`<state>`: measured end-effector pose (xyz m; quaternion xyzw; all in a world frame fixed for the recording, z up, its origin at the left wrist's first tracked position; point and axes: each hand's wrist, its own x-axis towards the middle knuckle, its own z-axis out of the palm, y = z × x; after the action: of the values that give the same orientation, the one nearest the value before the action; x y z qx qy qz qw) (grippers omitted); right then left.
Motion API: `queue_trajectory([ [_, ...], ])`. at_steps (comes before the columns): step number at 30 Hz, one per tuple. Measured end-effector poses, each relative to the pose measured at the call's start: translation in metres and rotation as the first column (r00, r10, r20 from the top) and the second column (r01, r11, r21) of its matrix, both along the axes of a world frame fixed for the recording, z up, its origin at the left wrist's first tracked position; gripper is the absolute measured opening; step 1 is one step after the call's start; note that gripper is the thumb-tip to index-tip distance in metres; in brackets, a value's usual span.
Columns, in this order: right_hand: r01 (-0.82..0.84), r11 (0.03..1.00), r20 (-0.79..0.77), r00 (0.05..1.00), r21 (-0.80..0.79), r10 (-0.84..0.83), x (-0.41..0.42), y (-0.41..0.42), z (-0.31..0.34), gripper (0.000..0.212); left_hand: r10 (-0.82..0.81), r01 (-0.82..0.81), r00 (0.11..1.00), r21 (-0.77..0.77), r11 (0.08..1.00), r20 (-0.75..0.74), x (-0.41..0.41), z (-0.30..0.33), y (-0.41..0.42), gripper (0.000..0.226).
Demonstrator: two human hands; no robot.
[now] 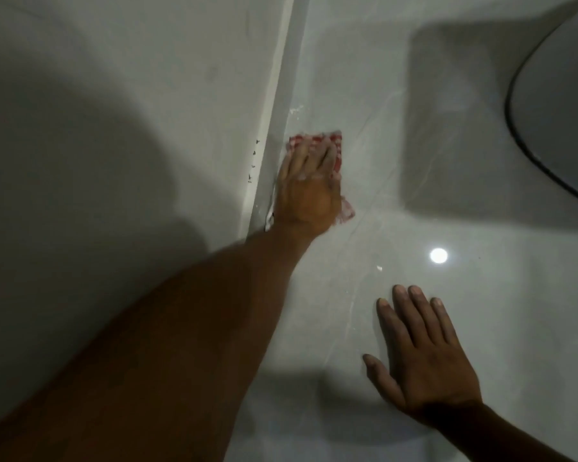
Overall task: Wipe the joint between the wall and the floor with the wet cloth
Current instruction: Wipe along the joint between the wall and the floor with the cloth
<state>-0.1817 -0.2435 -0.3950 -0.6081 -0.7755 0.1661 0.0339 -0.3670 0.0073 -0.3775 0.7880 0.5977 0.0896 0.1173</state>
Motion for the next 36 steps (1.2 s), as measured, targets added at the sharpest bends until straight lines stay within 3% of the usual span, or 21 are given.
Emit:
queue_trajectory([
  [9,0.018,0.999,0.018,1.0,-0.029,-0.017,-0.002,0.001,0.001,0.088,0.069,-0.073,0.987,-0.022,0.997,-0.144,-0.024,-0.011,-0.158,0.056],
  [12,0.019,0.999,0.022,1.0,-0.038,-0.018,-0.002,0.002,0.001,0.088,0.021,-0.028,0.98,-0.033,0.999,-0.2,-0.025,-0.011,-0.152,0.062],
  [15,0.019,0.999,0.009,1.0,-0.035,-0.019,-0.002,0.003,0.001,0.087,-0.127,0.125,0.976,-0.021,0.992,-0.179,-0.032,-0.014,-0.13,0.064],
  [20,0.005,0.999,0.017,1.0,-0.034,-0.004,-0.001,0.003,0.0,0.086,-0.373,0.386,0.88,-0.016,0.922,-0.294,-0.019,-0.005,-0.057,0.061],
  [23,-0.007,1.0,0.02,1.0,-0.002,0.007,-0.002,0.002,-0.001,0.086,-0.443,0.478,0.819,0.006,0.879,-0.364,0.0,-0.004,-0.001,0.059],
  [29,-0.003,0.999,0.013,1.0,0.047,0.003,-0.001,0.0,-0.003,0.085,-0.338,0.371,0.823,-0.017,0.928,-0.457,0.029,0.006,0.096,0.072],
  [33,0.003,0.997,0.011,1.0,0.077,-0.004,-0.001,0.001,-0.003,0.086,-0.146,0.138,0.902,-0.05,0.989,-0.406,0.025,0.001,0.102,0.073],
  [36,0.012,0.997,0.007,1.0,0.071,-0.013,-0.001,0.002,-0.001,0.086,-0.029,0.001,0.925,-0.073,0.997,-0.378,0.018,0.001,0.094,0.088],
])
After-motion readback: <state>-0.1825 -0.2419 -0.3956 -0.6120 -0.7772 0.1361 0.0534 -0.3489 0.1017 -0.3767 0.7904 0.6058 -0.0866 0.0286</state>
